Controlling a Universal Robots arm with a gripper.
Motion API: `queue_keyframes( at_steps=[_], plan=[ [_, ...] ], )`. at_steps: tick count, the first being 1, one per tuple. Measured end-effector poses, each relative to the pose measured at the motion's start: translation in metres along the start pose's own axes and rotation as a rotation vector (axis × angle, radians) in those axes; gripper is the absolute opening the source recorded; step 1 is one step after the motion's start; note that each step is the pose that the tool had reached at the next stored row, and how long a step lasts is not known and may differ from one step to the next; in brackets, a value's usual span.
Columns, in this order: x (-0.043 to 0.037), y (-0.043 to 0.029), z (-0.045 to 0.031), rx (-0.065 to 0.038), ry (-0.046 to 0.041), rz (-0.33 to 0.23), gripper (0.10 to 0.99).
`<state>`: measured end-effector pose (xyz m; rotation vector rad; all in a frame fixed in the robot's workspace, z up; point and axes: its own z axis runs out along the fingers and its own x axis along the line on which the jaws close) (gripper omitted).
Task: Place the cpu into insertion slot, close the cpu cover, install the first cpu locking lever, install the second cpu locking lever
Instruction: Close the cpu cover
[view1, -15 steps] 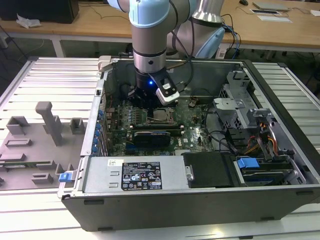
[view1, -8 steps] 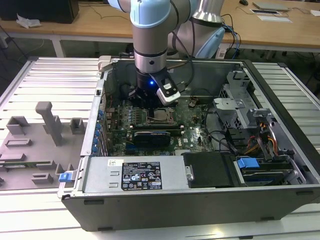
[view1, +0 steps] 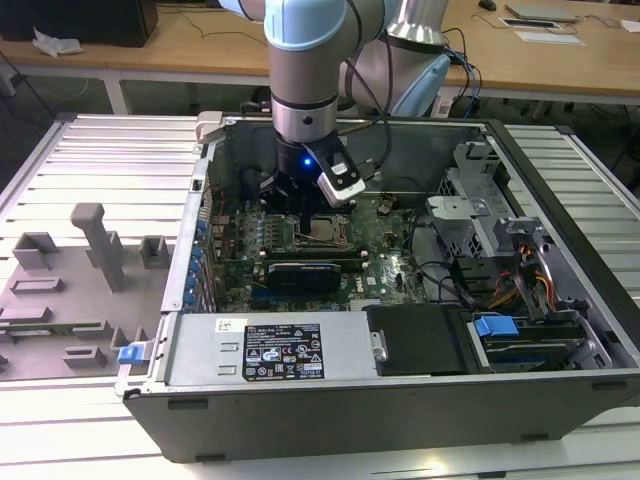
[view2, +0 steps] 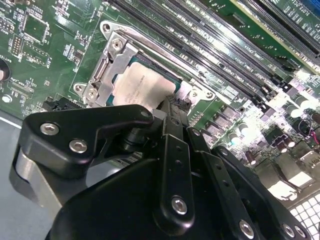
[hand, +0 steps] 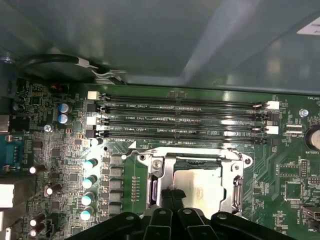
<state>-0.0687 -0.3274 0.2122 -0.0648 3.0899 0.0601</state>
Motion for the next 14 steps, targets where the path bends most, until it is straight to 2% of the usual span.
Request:
queue_keyframes(
  at_steps=[2, 6, 9, 11, 14],
  plan=[
    [0.0004, 0.0, 0.0001, -0.009, -0.0001, -0.005, 0.106],
    [0.0025, 0.0001, 0.0008, -0.038, -0.0017, -0.017, 0.106],
    [0.0045, 0.0002, 0.0021, -0.039, -0.0016, -0.021, 0.106],
    [0.0055, 0.0003, 0.0043, -0.048, -0.0015, -0.03, 0.106],
    [0.0055, 0.0011, 0.0063, -0.049, -0.0009, -0.042, 0.106]
  ],
)
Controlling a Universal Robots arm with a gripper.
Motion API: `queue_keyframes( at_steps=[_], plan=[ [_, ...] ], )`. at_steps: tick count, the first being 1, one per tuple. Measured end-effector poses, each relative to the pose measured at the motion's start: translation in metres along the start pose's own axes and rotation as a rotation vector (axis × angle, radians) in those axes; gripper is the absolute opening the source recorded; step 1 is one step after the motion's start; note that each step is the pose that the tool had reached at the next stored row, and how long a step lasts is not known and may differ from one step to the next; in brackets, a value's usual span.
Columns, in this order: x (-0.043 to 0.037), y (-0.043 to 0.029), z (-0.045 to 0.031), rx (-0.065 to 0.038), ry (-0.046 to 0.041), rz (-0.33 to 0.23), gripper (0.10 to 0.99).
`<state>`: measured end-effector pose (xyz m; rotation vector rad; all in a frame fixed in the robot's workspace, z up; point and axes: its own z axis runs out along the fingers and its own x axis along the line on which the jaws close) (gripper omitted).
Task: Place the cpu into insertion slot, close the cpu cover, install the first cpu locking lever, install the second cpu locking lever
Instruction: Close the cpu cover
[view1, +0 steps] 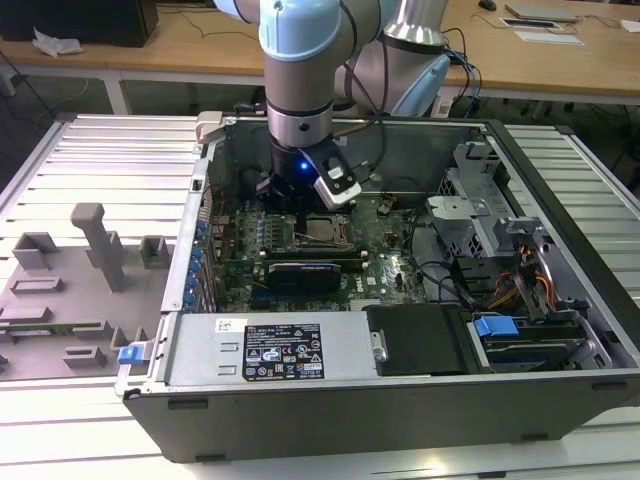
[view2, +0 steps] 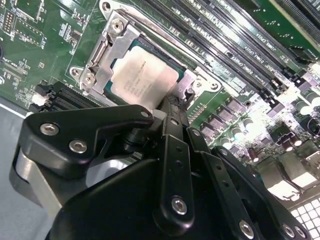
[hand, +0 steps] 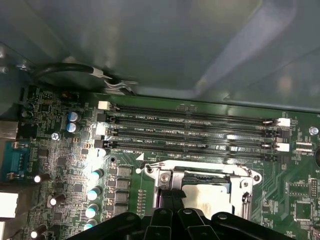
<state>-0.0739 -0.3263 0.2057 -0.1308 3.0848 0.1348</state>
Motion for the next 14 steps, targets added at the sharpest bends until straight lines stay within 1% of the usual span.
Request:
queue_keyframes(
  at_steps=[5, 10, 14],
  plan=[
    [0.0001, 0.0001, 0.0012, 0.0, 0.0007, -0.006, 0.106],
    [-0.0048, -0.0002, 0.001, 0.0, 0.0018, -0.006, 0.106],
    [-0.0064, -0.0003, 0.0004, -0.001, 0.0036, -0.005, 0.106]
  ],
)
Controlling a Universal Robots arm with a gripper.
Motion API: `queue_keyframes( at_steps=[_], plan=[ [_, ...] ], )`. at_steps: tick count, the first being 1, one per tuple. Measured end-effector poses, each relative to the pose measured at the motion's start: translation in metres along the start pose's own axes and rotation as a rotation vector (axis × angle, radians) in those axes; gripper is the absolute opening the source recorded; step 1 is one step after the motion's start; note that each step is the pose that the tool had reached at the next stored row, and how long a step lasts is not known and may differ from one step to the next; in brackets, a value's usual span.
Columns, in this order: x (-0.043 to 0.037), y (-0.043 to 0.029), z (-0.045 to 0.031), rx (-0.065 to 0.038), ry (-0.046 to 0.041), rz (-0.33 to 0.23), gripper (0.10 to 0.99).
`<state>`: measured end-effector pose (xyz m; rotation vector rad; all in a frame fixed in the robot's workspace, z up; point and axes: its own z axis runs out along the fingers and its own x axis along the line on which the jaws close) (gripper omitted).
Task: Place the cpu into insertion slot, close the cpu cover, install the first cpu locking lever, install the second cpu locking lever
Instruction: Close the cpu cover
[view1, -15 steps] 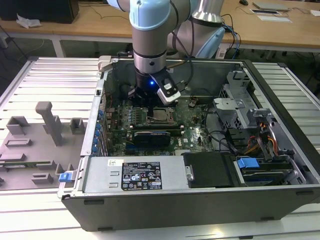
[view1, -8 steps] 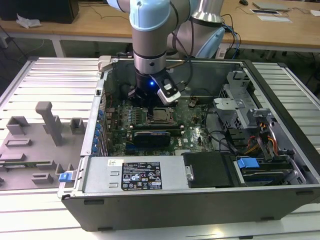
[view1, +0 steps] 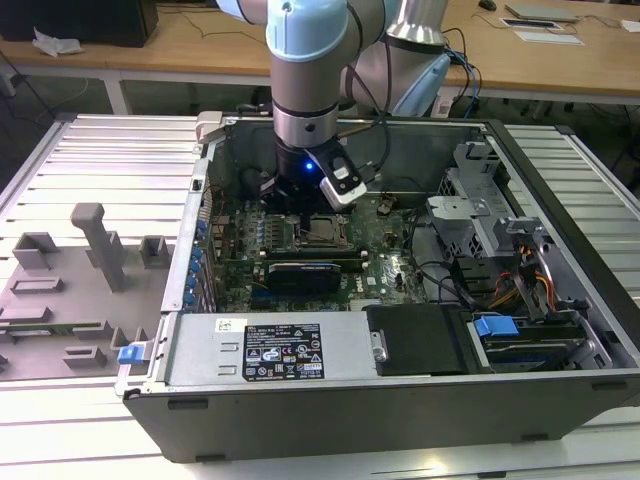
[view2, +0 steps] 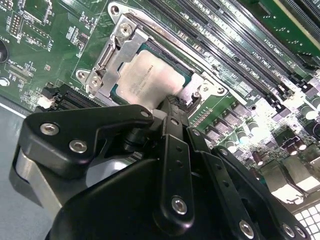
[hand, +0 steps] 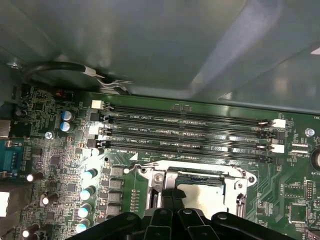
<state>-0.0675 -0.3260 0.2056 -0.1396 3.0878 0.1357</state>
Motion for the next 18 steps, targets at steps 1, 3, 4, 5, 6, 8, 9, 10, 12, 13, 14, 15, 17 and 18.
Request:
queue_keyframes(
  at_steps=[1, 3, 4, 5, 6, 8, 9, 10, 12, 13, 14, 15, 17, 18],
  plan=[
    [0.0, 0.0, -0.0001, 0.0, 0.0001, 0.0, 0.106],
    [-0.0001, 0.0, -0.0009, 0.001, 0.0004, 0.0, 0.106],
    [-0.0002, 0.0001, -0.0028, 0.001, 0.0006, 0.0, 0.106],
    [-0.0003, 0.0003, -0.0048, 0.002, 0.0006, 0.0, 0.106],
    [-0.0004, 0.0005, -0.0066, 0.005, 0.0008, 0.0, 0.106],
    [-0.0007, 0.001, -0.0116, 0.02, 0.0021, -0.001, 0.106],
    [-0.0008, 0.0011, -0.0133, 0.027, 0.0026, -0.001, 0.106],
    [-0.0009, 0.0013, -0.0147, 0.038, 0.0036, -0.002, 0.106],
    [-0.0009, 0.0012, -0.0152, 0.049, 0.0047, -0.002, 0.106],
    [-0.0013, 0.0012, -0.0152, 0.05, 0.0049, -0.002, 0.106],
    [-0.0028, 0.0011, -0.0152, 0.05, 0.0049, -0.002, 0.106],
    [-0.0051, 0.0009, -0.0151, 0.05, 0.0049, -0.002, 0.106],
    [-0.0113, 0.0003, -0.0148, 0.05, 0.0049, -0.002, 0.106],
    [-0.0147, 0.0, -0.0146, 0.05, 0.0049, -0.002, 0.106]
  ],
)
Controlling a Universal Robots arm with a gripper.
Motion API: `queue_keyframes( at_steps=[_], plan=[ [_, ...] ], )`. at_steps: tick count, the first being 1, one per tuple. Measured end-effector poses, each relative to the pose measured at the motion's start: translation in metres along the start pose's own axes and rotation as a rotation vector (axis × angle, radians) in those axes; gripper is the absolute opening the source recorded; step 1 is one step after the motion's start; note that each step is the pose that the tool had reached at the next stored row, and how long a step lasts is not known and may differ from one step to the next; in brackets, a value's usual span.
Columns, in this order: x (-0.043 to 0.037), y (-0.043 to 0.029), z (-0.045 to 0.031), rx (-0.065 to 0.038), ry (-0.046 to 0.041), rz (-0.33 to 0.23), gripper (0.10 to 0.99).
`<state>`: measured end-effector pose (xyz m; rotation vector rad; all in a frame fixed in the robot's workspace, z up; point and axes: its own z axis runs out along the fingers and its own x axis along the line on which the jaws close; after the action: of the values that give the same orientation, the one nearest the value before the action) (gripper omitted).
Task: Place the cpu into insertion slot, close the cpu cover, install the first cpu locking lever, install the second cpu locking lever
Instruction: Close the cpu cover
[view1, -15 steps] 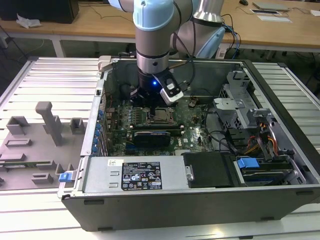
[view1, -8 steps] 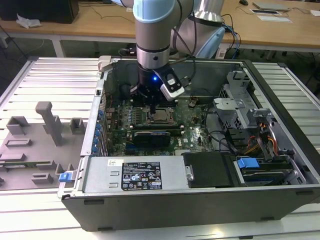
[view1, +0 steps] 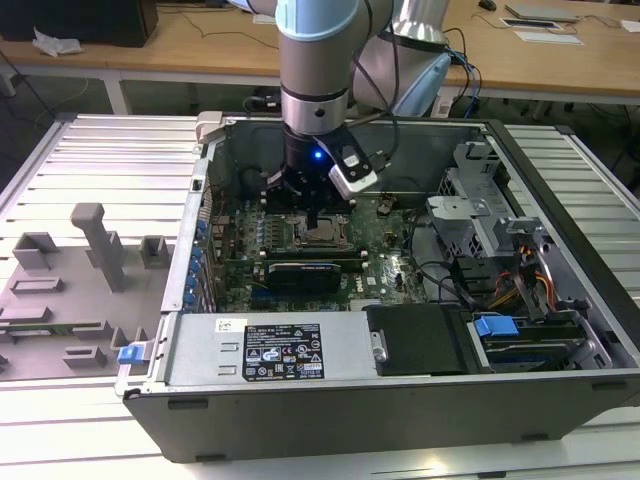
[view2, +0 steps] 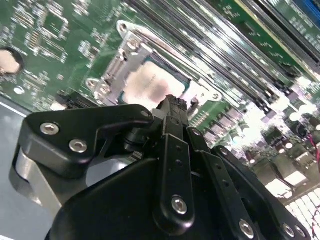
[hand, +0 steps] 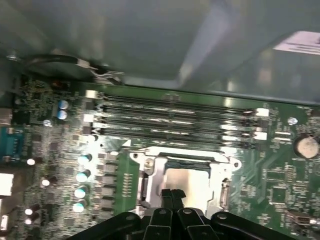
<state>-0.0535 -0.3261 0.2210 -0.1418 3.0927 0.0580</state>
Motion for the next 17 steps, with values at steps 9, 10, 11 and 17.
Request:
queue_keyframes(
  at_steps=[9, 10, 11, 17],
  plan=[
    [-0.0065, 0.0, -0.0147, 0.0, -0.0008, 0.0, 0.106],
    [-0.0065, 0.0, -0.0157, 0.0, -0.0008, 0.0, 0.106],
    [-0.0066, 0.0001, -0.0158, 0.0, -0.001, 0.0, 0.106],
    [-0.0065, 0.0, -0.0159, 0.0, -0.0009, 0.0, 0.106]
  ],
)
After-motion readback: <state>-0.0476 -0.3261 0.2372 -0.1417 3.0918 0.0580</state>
